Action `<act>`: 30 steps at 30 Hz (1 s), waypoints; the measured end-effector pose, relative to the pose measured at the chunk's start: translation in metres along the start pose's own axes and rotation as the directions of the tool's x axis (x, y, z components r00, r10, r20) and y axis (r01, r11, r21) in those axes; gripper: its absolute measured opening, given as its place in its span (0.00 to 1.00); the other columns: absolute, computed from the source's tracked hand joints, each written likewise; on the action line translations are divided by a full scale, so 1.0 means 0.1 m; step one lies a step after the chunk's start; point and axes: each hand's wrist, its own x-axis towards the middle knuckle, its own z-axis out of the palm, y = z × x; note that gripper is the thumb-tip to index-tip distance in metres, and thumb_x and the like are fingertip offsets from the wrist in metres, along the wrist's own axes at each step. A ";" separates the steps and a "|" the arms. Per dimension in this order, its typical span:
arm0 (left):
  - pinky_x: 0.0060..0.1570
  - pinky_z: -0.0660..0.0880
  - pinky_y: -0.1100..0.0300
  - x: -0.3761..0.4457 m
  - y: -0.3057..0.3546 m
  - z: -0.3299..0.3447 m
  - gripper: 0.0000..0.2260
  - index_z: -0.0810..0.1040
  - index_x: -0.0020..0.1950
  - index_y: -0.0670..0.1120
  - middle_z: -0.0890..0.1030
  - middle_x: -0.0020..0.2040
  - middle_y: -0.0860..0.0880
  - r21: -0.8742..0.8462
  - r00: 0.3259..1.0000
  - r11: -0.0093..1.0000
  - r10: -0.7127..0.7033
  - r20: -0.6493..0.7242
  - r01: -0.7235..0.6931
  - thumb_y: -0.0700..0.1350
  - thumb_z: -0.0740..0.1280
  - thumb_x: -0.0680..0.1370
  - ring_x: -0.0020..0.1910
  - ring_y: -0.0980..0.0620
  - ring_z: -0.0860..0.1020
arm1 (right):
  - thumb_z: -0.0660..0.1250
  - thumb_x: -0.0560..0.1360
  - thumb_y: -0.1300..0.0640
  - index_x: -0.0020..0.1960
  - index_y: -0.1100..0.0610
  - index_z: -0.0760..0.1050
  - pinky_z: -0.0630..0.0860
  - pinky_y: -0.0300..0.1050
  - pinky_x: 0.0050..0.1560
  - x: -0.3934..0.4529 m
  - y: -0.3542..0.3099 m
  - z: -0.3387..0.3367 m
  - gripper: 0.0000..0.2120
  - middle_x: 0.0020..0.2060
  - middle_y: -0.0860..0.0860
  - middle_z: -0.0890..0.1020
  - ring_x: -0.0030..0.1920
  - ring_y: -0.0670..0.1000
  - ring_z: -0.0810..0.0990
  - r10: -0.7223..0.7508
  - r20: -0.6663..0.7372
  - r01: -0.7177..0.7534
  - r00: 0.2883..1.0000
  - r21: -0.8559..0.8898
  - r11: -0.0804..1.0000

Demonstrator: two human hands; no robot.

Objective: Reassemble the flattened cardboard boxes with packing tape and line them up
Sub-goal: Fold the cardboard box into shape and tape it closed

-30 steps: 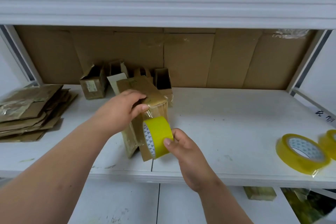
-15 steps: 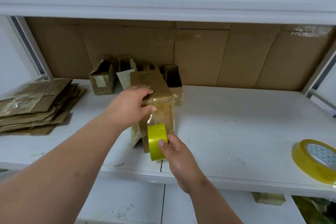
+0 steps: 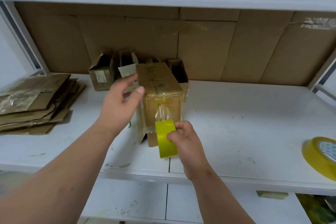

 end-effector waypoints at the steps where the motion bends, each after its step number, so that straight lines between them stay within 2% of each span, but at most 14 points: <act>1: 0.54 0.67 0.75 -0.02 -0.05 0.00 0.14 0.74 0.68 0.51 0.76 0.61 0.55 -0.053 0.992 0.997 -0.070 -0.104 0.065 0.46 0.64 0.82 0.61 0.59 0.74 | 0.62 0.76 0.69 0.55 0.58 0.70 0.71 0.33 0.27 0.00 0.00 0.00 0.10 0.37 0.47 0.81 0.29 0.38 0.77 -0.013 -0.005 0.013 1.000 0.012 1.000; 3: 0.53 0.69 0.68 -0.03 -0.25 -0.02 0.11 0.76 0.65 0.50 0.77 0.56 0.54 -0.030 0.958 0.975 -0.222 -0.184 0.220 0.47 0.62 0.83 0.56 0.54 0.75 | 0.61 0.75 0.71 0.55 0.58 0.67 0.73 0.36 0.28 0.01 0.01 -0.01 0.13 0.36 0.47 0.82 0.30 0.42 0.78 -0.032 -0.017 0.032 0.999 0.032 0.999; 4: 0.55 0.70 0.62 -0.03 -0.39 -0.03 0.12 0.76 0.65 0.50 0.77 0.55 0.52 0.079 0.950 0.955 -0.270 -0.154 0.285 0.47 0.62 0.83 0.55 0.52 0.75 | 0.61 0.75 0.71 0.55 0.56 0.67 0.73 0.37 0.29 0.02 0.01 0.00 0.14 0.37 0.47 0.82 0.31 0.43 0.79 -0.038 -0.019 0.039 0.999 0.032 0.999; 6: 0.57 0.73 0.54 -0.03 -0.67 -0.04 0.15 0.74 0.69 0.52 0.75 0.59 0.47 0.325 0.939 0.887 -0.345 -0.003 0.327 0.48 0.62 0.82 0.55 0.46 0.77 | 0.60 0.75 0.72 0.56 0.52 0.68 0.75 0.40 0.31 0.04 0.01 0.01 0.17 0.38 0.48 0.83 0.33 0.45 0.80 -0.051 -0.016 0.051 0.999 0.016 0.999; 9: 0.64 0.70 0.52 -0.06 -0.93 0.00 0.21 0.65 0.76 0.58 0.68 0.68 0.43 0.604 0.848 0.747 -0.487 0.211 0.279 0.53 0.58 0.83 0.65 0.41 0.72 | 0.60 0.74 0.72 0.58 0.48 0.72 0.77 0.47 0.37 0.06 0.00 0.02 0.22 0.42 0.47 0.85 0.38 0.48 0.81 -0.058 -0.002 0.058 0.998 -0.003 0.998; 11: 0.66 0.67 0.49 -0.06 -0.99 0.05 0.22 0.59 0.77 0.64 0.65 0.71 0.45 0.774 0.788 0.613 -0.551 0.276 0.158 0.59 0.54 0.83 0.69 0.42 0.66 | 0.60 0.73 0.72 0.57 0.46 0.75 0.78 0.49 0.42 0.09 0.01 0.01 0.23 0.45 0.47 0.85 0.42 0.49 0.81 -0.052 0.009 0.052 0.999 0.001 0.999; 13: 0.65 0.67 0.47 -0.06 -1.02 0.08 0.20 0.64 0.75 0.64 0.65 0.72 0.47 0.847 0.784 0.531 -0.543 0.302 0.042 0.60 0.51 0.83 0.69 0.43 0.65 | 0.62 0.72 0.69 0.55 0.45 0.79 0.78 0.49 0.44 0.10 0.03 0.00 0.22 0.47 0.49 0.85 0.45 0.52 0.81 -0.046 0.009 0.046 0.999 -0.016 0.999; 15: 0.61 0.70 0.48 -0.06 -1.07 0.07 0.17 0.74 0.68 0.59 0.70 0.67 0.47 0.836 0.830 0.547 -0.488 0.269 0.051 0.58 0.54 0.83 0.65 0.43 0.68 | 0.63 0.69 0.62 0.53 0.44 0.81 0.78 0.50 0.46 0.10 0.06 0.00 0.19 0.49 0.51 0.84 0.49 0.56 0.81 -0.048 -0.002 0.048 0.999 -0.031 0.998; 17: 0.53 0.75 0.49 -0.07 -1.12 0.05 0.14 0.79 0.60 0.49 0.73 0.56 0.46 0.797 0.878 0.596 -0.429 0.214 0.097 0.52 0.57 0.82 0.55 0.43 0.73 | 0.64 0.67 0.57 0.52 0.44 0.82 0.78 0.50 0.47 0.08 0.08 0.00 0.17 0.49 0.50 0.84 0.51 0.56 0.81 -0.052 -0.011 0.052 0.999 -0.020 0.998; 20: 0.44 0.76 0.50 -0.09 -1.12 0.02 0.08 0.75 0.52 0.43 0.74 0.46 0.45 0.746 0.898 0.635 -0.423 0.118 0.201 0.44 0.58 0.82 0.43 0.44 0.74 | 0.66 0.69 0.54 0.50 0.45 0.82 0.77 0.45 0.45 0.07 0.10 0.00 0.12 0.46 0.48 0.84 0.44 0.48 0.81 -0.073 -0.029 0.073 0.997 -0.017 0.997; 22: 0.41 0.73 0.51 -0.12 -1.10 0.00 0.04 0.71 0.53 0.43 0.75 0.41 0.45 0.648 0.894 0.689 -0.448 0.029 0.324 0.41 0.60 0.80 0.40 0.43 0.75 | 0.68 0.74 0.57 0.49 0.44 0.81 0.77 0.46 0.44 0.07 0.11 0.01 0.09 0.45 0.48 0.84 0.44 0.49 0.80 -0.086 -0.063 0.083 0.994 -0.040 0.996; 23: 0.41 0.72 0.51 -0.14 -1.09 -0.01 0.05 0.70 0.55 0.43 0.74 0.39 0.47 0.593 0.887 0.711 -0.461 -0.012 0.377 0.40 0.61 0.80 0.41 0.42 0.75 | 0.67 0.75 0.58 0.49 0.43 0.81 0.77 0.48 0.45 0.08 0.12 0.02 0.10 0.46 0.48 0.84 0.45 0.50 0.81 -0.091 -0.075 0.087 0.993 -0.054 0.995; 27: 0.43 0.74 0.51 -0.22 -0.92 -0.07 0.08 0.71 0.60 0.44 0.77 0.45 0.46 0.346 0.878 0.808 -0.457 -0.142 0.477 0.39 0.60 0.81 0.43 0.42 0.76 | 0.68 0.77 0.59 0.48 0.42 0.79 0.78 0.46 0.45 0.11 0.10 0.02 0.10 0.44 0.42 0.83 0.45 0.49 0.81 -0.105 -0.103 0.098 0.989 -0.073 0.993; 30: 0.37 0.68 0.57 -0.27 -0.58 -0.09 0.03 0.73 0.54 0.46 0.77 0.43 0.50 0.233 0.928 0.913 -0.276 -0.251 0.334 0.40 0.63 0.81 0.40 0.49 0.76 | 0.69 0.76 0.59 0.48 0.43 0.78 0.77 0.41 0.46 0.11 0.10 0.03 0.10 0.45 0.41 0.80 0.45 0.44 0.79 -0.144 -0.151 0.128 0.978 -0.114 0.985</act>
